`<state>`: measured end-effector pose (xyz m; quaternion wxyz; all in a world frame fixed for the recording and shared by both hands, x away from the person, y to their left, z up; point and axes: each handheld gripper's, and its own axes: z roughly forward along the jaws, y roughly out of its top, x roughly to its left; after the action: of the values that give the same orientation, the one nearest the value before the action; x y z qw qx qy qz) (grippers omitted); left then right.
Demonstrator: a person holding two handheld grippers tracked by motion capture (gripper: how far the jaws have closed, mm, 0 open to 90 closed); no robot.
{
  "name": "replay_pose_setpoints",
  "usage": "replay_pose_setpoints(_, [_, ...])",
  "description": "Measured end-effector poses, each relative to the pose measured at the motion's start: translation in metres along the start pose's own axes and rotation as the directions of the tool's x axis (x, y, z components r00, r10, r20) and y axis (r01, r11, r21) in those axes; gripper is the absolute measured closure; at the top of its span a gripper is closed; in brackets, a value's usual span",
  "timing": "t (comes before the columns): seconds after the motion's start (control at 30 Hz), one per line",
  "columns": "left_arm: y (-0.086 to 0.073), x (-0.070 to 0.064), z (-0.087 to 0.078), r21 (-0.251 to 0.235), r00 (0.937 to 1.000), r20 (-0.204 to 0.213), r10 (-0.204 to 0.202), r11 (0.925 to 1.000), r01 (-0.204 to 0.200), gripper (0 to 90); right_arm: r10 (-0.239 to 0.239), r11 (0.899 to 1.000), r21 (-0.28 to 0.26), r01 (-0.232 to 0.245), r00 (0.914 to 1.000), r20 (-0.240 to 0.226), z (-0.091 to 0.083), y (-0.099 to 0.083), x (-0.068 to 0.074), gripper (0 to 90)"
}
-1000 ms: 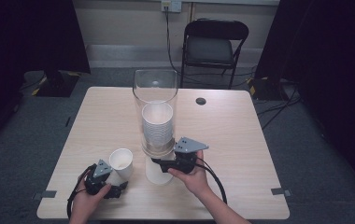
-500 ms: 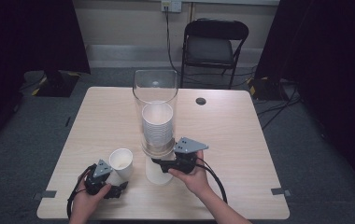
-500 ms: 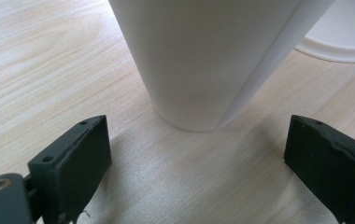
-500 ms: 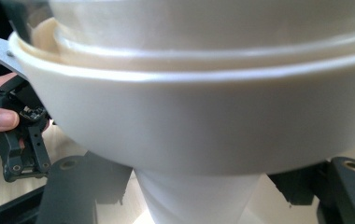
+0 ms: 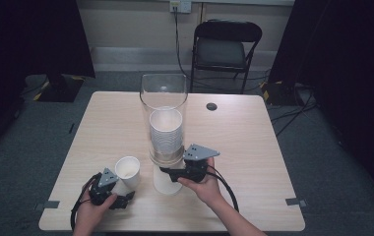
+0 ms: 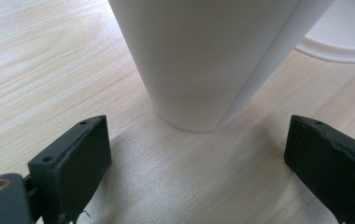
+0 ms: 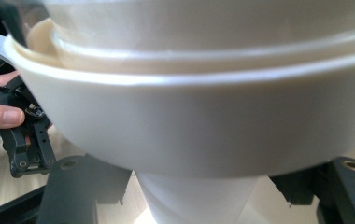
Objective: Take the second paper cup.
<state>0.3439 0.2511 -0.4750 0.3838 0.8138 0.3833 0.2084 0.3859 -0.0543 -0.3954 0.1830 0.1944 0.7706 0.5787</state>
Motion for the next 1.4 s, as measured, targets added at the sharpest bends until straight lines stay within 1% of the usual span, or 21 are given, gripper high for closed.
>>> replay_pose_setpoints(0.27, [0.000, 0.000, 0.000, -0.002, 1.0000, -0.001, -0.002, 1.0000, 0.002, 6.7, -0.005, 1.000, 0.004, 0.005, 1.0000, -0.007, 0.000, -0.001, -0.001, 34.1])
replay_pose_setpoints(0.3, [0.000, 0.000, 0.000, 0.001, 1.0000, -0.001, 0.001, 1.0000, -0.001, 6.7, -0.053, 0.989, 0.137, 0.053, 0.9986, -0.002, 0.006, -0.008, 0.000, 36.1])
replay_pose_setpoints(0.33, [0.000, 0.000, 0.001, -0.002, 1.0000, 0.002, -0.001, 1.0000, 0.001, 6.1, -0.041, 0.978, 0.205, 0.042, 0.9991, -0.010, 0.009, -0.027, -0.002, 37.6])
replay_pose_setpoints(0.37, [0.000, 0.000, 0.000, 0.001, 1.0000, 0.003, 0.000, 1.0000, 0.000, 6.1, -0.011, 0.983, 0.181, 0.010, 0.9999, 0.005, 0.007, -0.047, -0.004, 37.3])
replay_pose_setpoints(0.4, [0.000, 0.000, 0.001, 0.003, 1.0000, 0.006, 0.003, 1.0000, -0.003, 5.8, 0.030, 0.991, 0.133, -0.030, 0.9995, 0.004, 0.001, -0.054, -0.004, 36.9])
replay_pose_setpoints(0.43, [0.001, 0.000, 0.001, 0.008, 0.9999, 0.013, 0.010, 0.9999, -0.010, 4.4, 0.018, 0.991, 0.133, -0.020, 0.9997, 0.017, -0.003, -0.056, -0.002, 36.4])
replay_pose_setpoints(0.57, [0.001, 0.000, 0.001, 0.007, 0.9999, 0.012, 0.011, 0.9999, -0.011, 3.5, -0.013, 0.980, 0.198, 0.015, 0.9999, -0.011, -0.015, -0.051, -0.008, 35.1])
replay_pose_setpoints(0.67, [0.001, 0.000, 0.001, 0.009, 0.9999, 0.012, 0.011, 0.9999, -0.011, 3.5, -0.018, 0.980, 0.197, 0.021, 0.9997, -0.018, -0.024, -0.054, -0.015, 33.9])
replay_pose_setpoints(0.77, [0.001, 0.000, 0.001, 0.009, 0.9999, 0.012, 0.011, 0.9999, -0.011, 3.5, -0.021, 0.981, 0.191, 0.026, 0.9995, -0.024, -0.031, -0.056, -0.016, 33.7])
replay_pose_setpoints(0.8, [0.001, 0.000, 0.001, 0.009, 0.9999, 0.013, 0.011, 0.9999, -0.011, 3.5, -0.017, 0.978, 0.206, 0.025, 0.9990, -0.041, -0.033, -0.055, -0.017, 33.7])
replay_pose_setpoints(0.83, [0.001, 0.000, 0.001, 0.009, 0.9999, 0.012, 0.011, 0.9999, -0.011, 3.5, -0.040, 0.973, 0.226, 0.048, 0.9984, -0.039, -0.035, -0.052, -0.017, 33.7])
replay_pose_setpoints(0.87, [0.001, 0.000, 0.001, 0.010, 0.9999, 0.012, 0.011, 0.9999, -0.011, 3.5, -0.055, 0.971, 0.229, 0.063, 0.9977, -0.038, -0.036, -0.051, -0.017, 33.7])
replay_pose_setpoints(0.93, [0.001, 0.000, 0.001, 0.009, 0.9999, 0.012, 0.010, 0.9999, -0.010, 3.5, -0.043, 0.974, 0.218, 0.053, 0.9977, -0.052, -0.037, -0.054, -0.020, 33.7])
replay_pose_setpoints(1.0, [0.001, 0.000, 0.001, 0.009, 0.9999, 0.012, 0.011, 0.9999, -0.011, 3.5, -0.046, 0.974, 0.220, 0.057, 0.9974, -0.054, -0.039, -0.054, -0.021, 33.7])
replay_pose_setpoints(1.07, [0.001, 0.000, 0.001, 0.009, 0.9999, 0.012, 0.011, 0.9999, -0.011, 3.5, -0.048, 0.969, 0.239, 0.063, 0.9965, -0.069, -0.039, -0.052, -0.023, 33.7])
replay_pose_setpoints(1.13, [0.001, 0.000, 0.001, 0.009, 0.9999, 0.012, 0.011, 0.9999, -0.012, 3.5, -0.065, 0.964, 0.254, 0.080, 0.9956, -0.068, -0.040, -0.050, -0.025, 33.8])
replay_pose_setpoints(1.2, [0.001, 0.000, 0.001, 0.009, 0.9999, 0.012, 0.011, 0.9999, -0.011, 3.5, -0.094, 0.954, 0.279, 0.110, 0.9931, -0.069, -0.041, -0.046, -0.026, 33.7])
replay_pose_setpoints(1.27, [0.001, 0.000, 0.001, 0.009, 0.9999, 0.012, 0.011, 0.9999, -0.011, 3.5, -0.129, 0.938, 0.314, 0.147, 0.9885, -0.079, -0.042, -0.042, -0.028, 33.3])
replay_pose_setpoints(1.33, [0.001, 0.000, 0.001, 0.009, 0.9999, 0.012, 0.011, 0.9999, -0.011, 3.5, -0.226, 0.906, 0.351, 0.237, 0.9714, -0.071, -0.045, -0.039, -0.030, 33.0])
replay_pose_setpoints(1.37, [0.001, 0.000, 0.001, 0.009, 0.9999, 0.012, 0.011, 0.9999, -0.011, 3.5, -0.254, 0.897, 0.356, 0.263, 0.9644, -0.072, -0.047, -0.039, -0.032, 32.8])
replay_pose_setpoints(1.4, [0.001, 0.000, 0.001, 0.009, 0.9999, 0.012, 0.011, 0.9999, -0.011, 3.5, -0.264, 0.887, 0.374, 0.270, 0.9622, -0.068, -0.051, -0.040, -0.035, 32.8])
